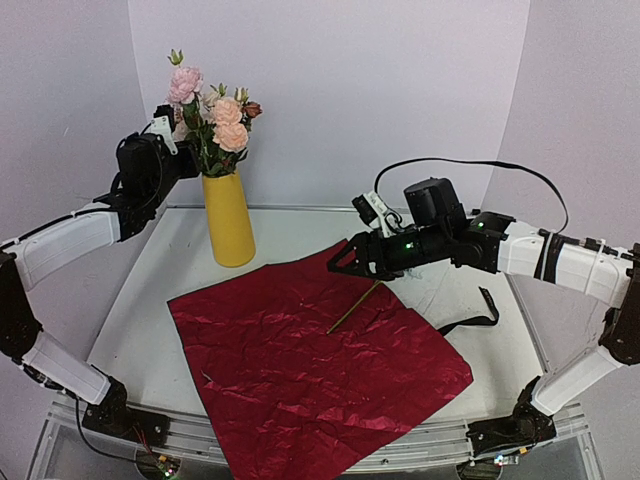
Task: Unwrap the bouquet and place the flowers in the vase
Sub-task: Insert the fake flower into the vase.
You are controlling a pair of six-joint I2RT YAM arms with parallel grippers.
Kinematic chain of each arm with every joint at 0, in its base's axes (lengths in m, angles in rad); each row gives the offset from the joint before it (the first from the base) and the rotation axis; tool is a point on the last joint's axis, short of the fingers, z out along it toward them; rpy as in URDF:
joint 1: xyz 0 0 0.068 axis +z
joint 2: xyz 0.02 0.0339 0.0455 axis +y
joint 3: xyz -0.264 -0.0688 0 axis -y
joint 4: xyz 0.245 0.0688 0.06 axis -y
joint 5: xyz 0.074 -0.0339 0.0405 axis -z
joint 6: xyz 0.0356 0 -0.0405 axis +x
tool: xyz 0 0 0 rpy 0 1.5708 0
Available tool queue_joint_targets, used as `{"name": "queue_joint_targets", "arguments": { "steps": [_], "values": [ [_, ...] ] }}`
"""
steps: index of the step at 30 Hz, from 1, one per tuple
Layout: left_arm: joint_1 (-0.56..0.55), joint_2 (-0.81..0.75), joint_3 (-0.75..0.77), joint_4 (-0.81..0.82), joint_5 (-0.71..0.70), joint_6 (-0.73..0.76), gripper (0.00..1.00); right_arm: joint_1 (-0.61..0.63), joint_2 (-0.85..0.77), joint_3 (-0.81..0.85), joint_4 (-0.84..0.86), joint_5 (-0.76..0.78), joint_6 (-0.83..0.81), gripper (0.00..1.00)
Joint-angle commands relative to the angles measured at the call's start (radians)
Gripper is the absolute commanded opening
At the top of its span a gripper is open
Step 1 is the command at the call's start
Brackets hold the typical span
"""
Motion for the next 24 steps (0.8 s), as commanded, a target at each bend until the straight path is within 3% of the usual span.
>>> {"name": "queue_joint_targets", "arguments": {
  "steps": [1, 6, 10, 14, 24],
  "values": [
    [0.004, -0.079, -0.08, 0.025, -0.008, -0.07, 0.47, -0.005, 0.011, 0.022, 0.003, -0.018, 0.0, 0.68],
    [0.004, -0.126, -0.143, 0.029, 0.053, -0.078, 0.5, -0.005, -0.003, 0.01, 0.003, -0.017, 0.008, 0.68],
    [0.004, -0.127, -0.127, 0.032, 0.19, 0.07, 0.52, -0.005, -0.012, -0.001, 0.003, -0.012, 0.008, 0.68],
    [0.026, -0.099, -0.086, 0.037, 0.197, 0.15, 0.53, -0.005, -0.007, 0.008, 0.003, -0.014, 0.008, 0.68],
    [0.071, 0.019, 0.069, 0.044, 0.245, 0.174, 0.53, -0.005, 0.021, 0.04, 0.002, -0.008, 0.002, 0.68]
  ]
}}
